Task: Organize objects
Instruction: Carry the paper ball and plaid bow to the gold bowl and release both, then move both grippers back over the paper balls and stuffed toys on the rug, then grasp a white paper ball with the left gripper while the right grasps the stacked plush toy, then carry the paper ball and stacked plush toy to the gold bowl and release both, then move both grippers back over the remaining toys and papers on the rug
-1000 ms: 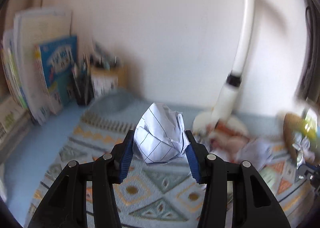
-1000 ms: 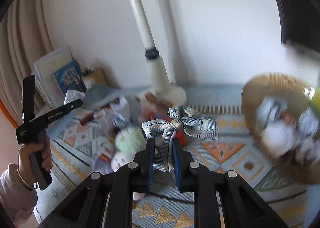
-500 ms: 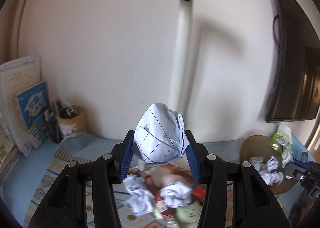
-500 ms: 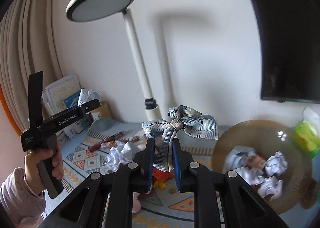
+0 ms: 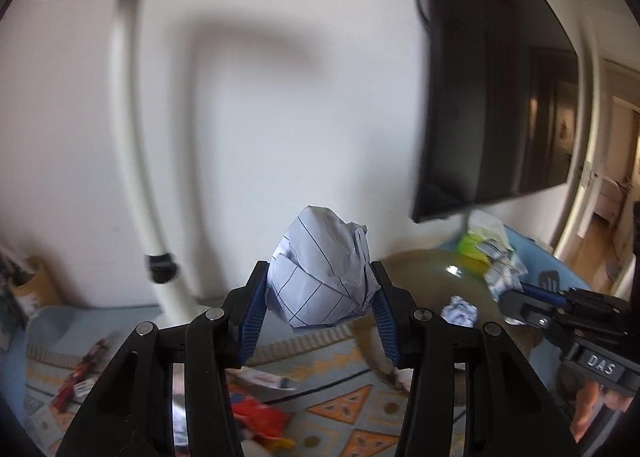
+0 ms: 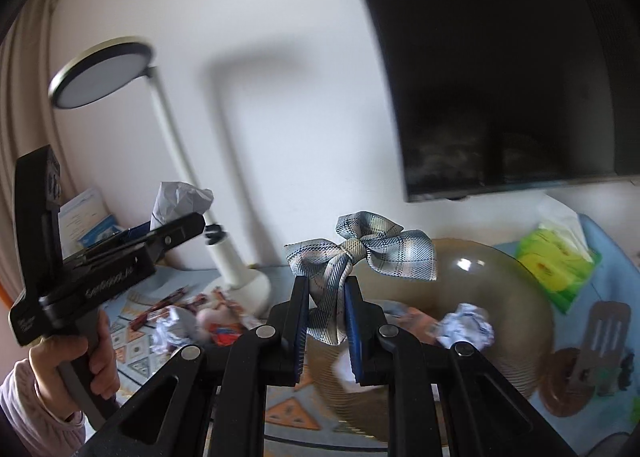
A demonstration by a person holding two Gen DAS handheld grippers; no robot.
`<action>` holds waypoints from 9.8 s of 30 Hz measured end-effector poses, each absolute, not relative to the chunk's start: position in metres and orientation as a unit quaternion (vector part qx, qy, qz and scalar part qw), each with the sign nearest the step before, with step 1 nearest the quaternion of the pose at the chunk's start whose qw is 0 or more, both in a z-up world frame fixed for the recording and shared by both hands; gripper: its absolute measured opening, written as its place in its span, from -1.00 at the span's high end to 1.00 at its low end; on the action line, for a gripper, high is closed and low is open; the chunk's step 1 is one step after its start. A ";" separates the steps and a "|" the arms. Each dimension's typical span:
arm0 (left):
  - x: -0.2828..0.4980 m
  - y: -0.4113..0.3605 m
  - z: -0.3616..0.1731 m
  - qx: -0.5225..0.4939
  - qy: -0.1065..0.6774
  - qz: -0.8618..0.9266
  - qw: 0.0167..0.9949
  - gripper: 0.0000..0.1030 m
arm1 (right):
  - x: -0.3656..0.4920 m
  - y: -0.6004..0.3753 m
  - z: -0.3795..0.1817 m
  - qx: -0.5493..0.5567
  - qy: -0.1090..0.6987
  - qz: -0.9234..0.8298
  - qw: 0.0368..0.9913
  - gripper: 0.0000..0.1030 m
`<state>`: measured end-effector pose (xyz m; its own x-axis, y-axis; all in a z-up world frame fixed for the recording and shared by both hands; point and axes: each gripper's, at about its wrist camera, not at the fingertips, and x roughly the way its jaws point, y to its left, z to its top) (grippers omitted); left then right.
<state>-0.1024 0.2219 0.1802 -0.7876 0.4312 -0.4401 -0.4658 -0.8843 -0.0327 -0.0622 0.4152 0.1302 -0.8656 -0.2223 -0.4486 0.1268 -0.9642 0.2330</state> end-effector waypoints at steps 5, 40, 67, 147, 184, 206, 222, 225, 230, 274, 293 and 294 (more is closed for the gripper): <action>-0.111 0.260 0.167 -0.241 0.048 0.928 0.279 0.11 | -0.068 0.439 0.116 0.258 -0.105 -0.958 0.067 0.68; -0.157 0.271 0.103 -0.354 0.049 0.882 0.308 -0.99 | -0.096 0.471 0.066 0.332 -0.177 -0.926 0.029 -1.00; -0.116 0.066 0.216 -0.270 0.018 0.943 0.193 -0.99 | -0.066 0.323 0.132 0.301 -0.131 -0.938 0.111 -1.00; -0.053 0.061 0.025 -0.337 0.119 0.903 0.237 0.14 | -0.055 0.262 -0.015 0.351 -0.200 -0.872 0.276 0.26; -0.052 0.116 0.124 -0.245 0.068 0.946 0.201 0.13 | -0.035 0.342 0.067 0.238 -0.267 -0.891 0.279 0.26; -0.076 0.228 0.165 -0.216 0.069 0.938 0.261 0.13 | -0.040 0.424 0.100 0.225 -0.258 -0.918 0.201 0.26; -0.094 0.332 0.133 -0.257 0.088 0.908 0.319 0.13 | -0.040 0.501 0.088 0.250 -0.261 -0.928 0.088 0.26; -0.097 0.338 0.130 -0.264 0.085 0.904 0.327 0.13 | -0.045 0.503 0.083 0.259 -0.262 -0.926 0.080 0.26; -0.103 0.350 0.122 -0.270 0.093 0.900 0.329 0.13 | -0.046 0.512 0.071 0.272 -0.264 -0.922 0.070 0.26; -0.116 0.117 0.141 -0.306 0.066 0.936 0.162 -0.99 | -0.068 0.334 0.084 0.324 -0.195 -0.916 0.135 -1.00; -0.128 0.015 0.028 -0.374 -0.015 0.921 0.107 -0.99 | -0.099 0.227 -0.018 0.418 -0.145 -0.878 0.184 -1.00; -0.129 0.015 0.024 -0.376 -0.017 0.920 0.109 -0.99 | -0.102 0.226 -0.022 0.418 -0.149 -0.877 0.186 -1.00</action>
<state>-0.1294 0.0149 0.0235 -0.6937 0.2137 -0.6879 -0.1880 -0.9756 -0.1135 -0.1022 0.2260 -0.0215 -0.5817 -0.4504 -0.6773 0.2012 -0.8865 0.4168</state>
